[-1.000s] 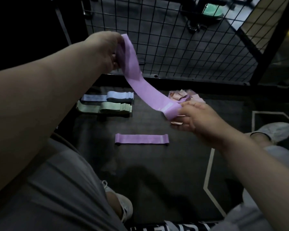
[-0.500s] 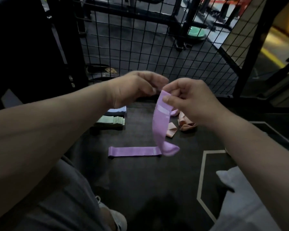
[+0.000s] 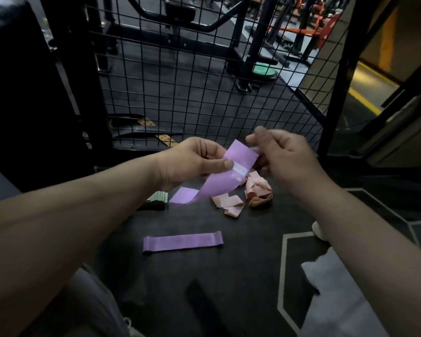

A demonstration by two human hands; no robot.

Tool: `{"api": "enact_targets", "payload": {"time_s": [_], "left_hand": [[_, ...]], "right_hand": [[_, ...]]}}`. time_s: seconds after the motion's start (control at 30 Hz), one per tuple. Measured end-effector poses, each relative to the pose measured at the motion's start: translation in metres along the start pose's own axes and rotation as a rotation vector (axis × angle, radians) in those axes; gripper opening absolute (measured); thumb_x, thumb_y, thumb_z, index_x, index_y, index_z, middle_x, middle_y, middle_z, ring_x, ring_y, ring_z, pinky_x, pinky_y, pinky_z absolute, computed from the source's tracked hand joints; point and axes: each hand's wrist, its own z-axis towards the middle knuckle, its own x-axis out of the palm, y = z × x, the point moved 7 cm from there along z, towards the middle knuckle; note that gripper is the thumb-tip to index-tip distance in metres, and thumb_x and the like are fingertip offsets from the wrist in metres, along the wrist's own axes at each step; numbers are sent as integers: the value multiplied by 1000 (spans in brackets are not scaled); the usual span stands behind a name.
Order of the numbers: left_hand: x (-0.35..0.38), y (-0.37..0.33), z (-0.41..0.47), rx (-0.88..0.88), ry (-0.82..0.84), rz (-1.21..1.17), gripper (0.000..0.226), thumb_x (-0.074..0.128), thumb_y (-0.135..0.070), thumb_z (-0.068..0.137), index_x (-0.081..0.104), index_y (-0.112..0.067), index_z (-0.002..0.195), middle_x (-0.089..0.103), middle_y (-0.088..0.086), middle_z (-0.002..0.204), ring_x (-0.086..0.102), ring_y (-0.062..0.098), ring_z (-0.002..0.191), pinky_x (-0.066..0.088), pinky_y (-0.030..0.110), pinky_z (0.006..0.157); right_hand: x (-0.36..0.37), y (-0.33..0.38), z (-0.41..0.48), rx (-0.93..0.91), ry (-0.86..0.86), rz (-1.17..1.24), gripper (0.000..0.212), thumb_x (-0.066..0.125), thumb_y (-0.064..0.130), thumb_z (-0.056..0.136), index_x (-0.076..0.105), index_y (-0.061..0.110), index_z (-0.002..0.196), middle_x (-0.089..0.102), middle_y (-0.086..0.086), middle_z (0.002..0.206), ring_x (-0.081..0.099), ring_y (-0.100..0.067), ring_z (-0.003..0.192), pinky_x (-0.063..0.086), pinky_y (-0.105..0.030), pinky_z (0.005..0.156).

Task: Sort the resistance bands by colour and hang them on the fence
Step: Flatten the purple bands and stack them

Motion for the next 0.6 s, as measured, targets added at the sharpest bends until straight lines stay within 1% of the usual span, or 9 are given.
{"api": "enact_targets", "payload": {"time_s": [0.07, 0.17, 0.23, 0.27, 0.3, 0.37, 0.43, 0.53, 0.6], "left_hand": [[0, 0, -1, -15, 0, -2, 22, 73, -25, 78, 71, -8, 91, 69, 17, 87, 63, 26, 75, 49, 33, 73], [3, -1, -1, -6, 25, -10, 24, 70, -23, 82, 68, -2, 95, 66, 18, 89, 58, 31, 83, 46, 38, 79], [4, -2, -1, -4, 37, -20, 18, 67, -19, 87, 67, -2, 94, 64, 12, 82, 57, 24, 74, 46, 30, 69], [5, -2, -1, -8, 48, -28, 15, 65, -16, 90, 66, -2, 94, 63, 8, 77, 56, 15, 65, 45, 21, 61], [7, -3, -1, -14, 66, -38, 12, 63, -13, 92, 66, -2, 95, 63, 4, 75, 54, 10, 59, 44, 17, 55], [9, -2, -1, -26, 100, -54, 11, 64, -8, 91, 66, -1, 98, 66, 4, 79, 58, 7, 60, 46, 15, 54], [9, -2, -1, -21, 112, -34, 8, 65, -2, 88, 66, -1, 96, 68, 3, 80, 61, 7, 61, 46, 14, 53], [7, 1, 1, -6, 100, 3, 8, 67, 0, 86, 67, -1, 95, 68, 7, 83, 61, 10, 65, 45, 16, 55], [6, 2, 3, -10, 90, 0, 8, 66, 1, 87, 67, -1, 95, 66, 7, 82, 60, 9, 63, 44, 15, 52]], "right_hand": [[3, -1, -3, 44, 37, 55, 29, 59, 40, 97, 73, 16, 92, 72, 2, 77, 63, -5, 64, 47, -24, 58], [10, 0, -8, 48, 108, 34, 14, 68, 25, 92, 73, 12, 93, 72, 2, 76, 62, -1, 59, 46, -15, 52], [11, 0, -8, 32, 99, 12, 10, 69, 16, 92, 73, 7, 95, 71, 1, 75, 61, 2, 57, 45, -12, 51], [11, 0, -7, 30, 81, 9, 9, 68, 14, 92, 72, 7, 94, 70, 1, 73, 60, 2, 55, 44, -12, 51], [10, -1, -5, 30, 61, 7, 8, 68, 14, 93, 72, 8, 92, 70, 2, 71, 59, 2, 54, 44, -13, 51], [7, -2, -2, 34, 23, 14, 9, 67, 16, 94, 73, 12, 89, 69, 3, 69, 59, -1, 56, 44, -16, 51], [5, -3, 0, 40, 4, 40, 9, 68, 18, 93, 73, 14, 88, 69, 4, 69, 59, -3, 57, 44, -18, 52], [5, -4, 0, 70, 35, 55, 10, 66, 18, 95, 72, 12, 89, 69, 3, 68, 59, -4, 54, 44, -17, 48], [5, -3, -1, 77, 60, 52, 9, 66, 17, 95, 71, 12, 89, 69, 2, 68, 60, -5, 54, 44, -18, 49]]}}
